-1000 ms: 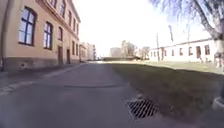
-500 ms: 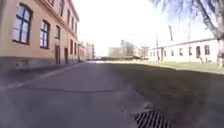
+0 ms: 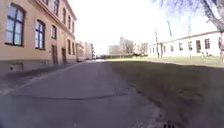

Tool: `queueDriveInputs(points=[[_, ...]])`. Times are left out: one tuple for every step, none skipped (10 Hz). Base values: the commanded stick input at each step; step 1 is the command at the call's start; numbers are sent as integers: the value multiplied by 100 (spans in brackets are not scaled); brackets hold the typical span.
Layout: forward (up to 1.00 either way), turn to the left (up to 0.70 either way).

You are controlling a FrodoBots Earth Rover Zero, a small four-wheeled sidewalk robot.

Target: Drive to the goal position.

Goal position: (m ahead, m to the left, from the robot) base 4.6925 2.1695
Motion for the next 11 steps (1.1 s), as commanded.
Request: queueDriveInputs(points=[[85, 0], [85, 0], [85, 0], [85, 0], [85, 0], [85, 0], [85, 0], [85, 0], [85, 0], [85, 0], [85, 0]])
